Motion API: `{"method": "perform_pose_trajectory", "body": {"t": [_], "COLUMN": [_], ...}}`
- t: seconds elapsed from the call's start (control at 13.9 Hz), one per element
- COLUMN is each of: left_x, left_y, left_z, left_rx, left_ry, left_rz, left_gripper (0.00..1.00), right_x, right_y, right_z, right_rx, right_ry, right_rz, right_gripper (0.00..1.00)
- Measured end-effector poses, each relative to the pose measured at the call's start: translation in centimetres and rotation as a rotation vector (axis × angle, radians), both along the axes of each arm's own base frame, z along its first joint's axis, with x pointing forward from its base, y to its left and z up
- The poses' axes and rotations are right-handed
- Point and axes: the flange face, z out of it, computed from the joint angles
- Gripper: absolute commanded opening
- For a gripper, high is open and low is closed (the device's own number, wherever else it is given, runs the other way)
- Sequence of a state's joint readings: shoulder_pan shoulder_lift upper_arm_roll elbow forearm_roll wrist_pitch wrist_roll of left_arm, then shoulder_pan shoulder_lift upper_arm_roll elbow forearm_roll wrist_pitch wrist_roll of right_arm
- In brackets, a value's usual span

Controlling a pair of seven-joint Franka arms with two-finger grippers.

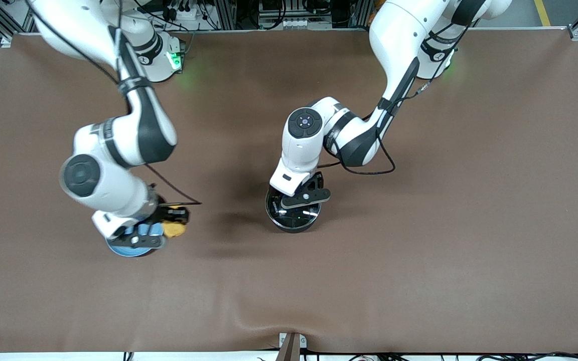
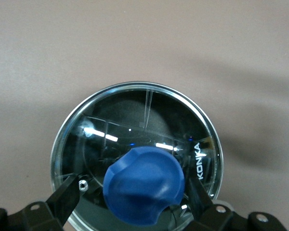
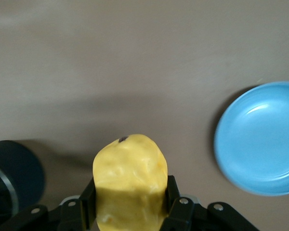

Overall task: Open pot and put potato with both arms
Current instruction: 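Grasp the potato with the right gripper while the left gripper grasps the knob, then lift the lid with the left gripper while the right gripper carries the potato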

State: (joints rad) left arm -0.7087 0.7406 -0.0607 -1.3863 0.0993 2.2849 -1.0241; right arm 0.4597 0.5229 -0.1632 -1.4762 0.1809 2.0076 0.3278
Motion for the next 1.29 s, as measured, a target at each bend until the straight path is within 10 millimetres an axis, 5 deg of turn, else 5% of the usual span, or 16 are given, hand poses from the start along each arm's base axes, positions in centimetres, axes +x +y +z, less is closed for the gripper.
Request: {"method": "perform_pose_trajectory", "body": {"t": [0.29, 0.43, 0.5, 0.93, 1.08, 1.29], "left_x": [0.0, 0.1, 0.2, 0.9, 1.8, 3.9], "left_y": [-0.2, -0.1, -0.1, -0.2, 0.2, 3.7], "left_z": [-1.0, -1.2, -1.2, 0.1, 2.7, 8.8], "left_rx": [-0.005, -0.006, -0.007, -0.035, -0.058, -0.058], "left_ry": [-0.003, -0.005, -0.006, -0.024, -0.053, -0.069], "left_rz": [-0.002, -0.001, 0.005, 0.065, 0.077, 0.125], "left_gripper": [1.0, 0.23, 0.02, 0.0, 0.0, 0.0], "right_x": [-1.8, -1.8, -1.7, -1.6, -2.0, -2.5], "right_y": [6.5, 7.5, 7.6, 8.0, 9.1, 10.6], "right_z": [-1.0, -2.0, -2.4, -2.7, -2.4, -2.2], "right_rx": [0.111, 0.139, 0.144, 0.15, 0.154, 0.16], "right_ry": [0.011, 0.011, 0.005, 0.003, -0.001, -0.013], "right_rz": [-0.055, -0.066, -0.071, -0.079, -0.067, -0.057], "right_gripper": [0.0, 0.0, 0.0, 0.0, 0.0, 0.0]}}
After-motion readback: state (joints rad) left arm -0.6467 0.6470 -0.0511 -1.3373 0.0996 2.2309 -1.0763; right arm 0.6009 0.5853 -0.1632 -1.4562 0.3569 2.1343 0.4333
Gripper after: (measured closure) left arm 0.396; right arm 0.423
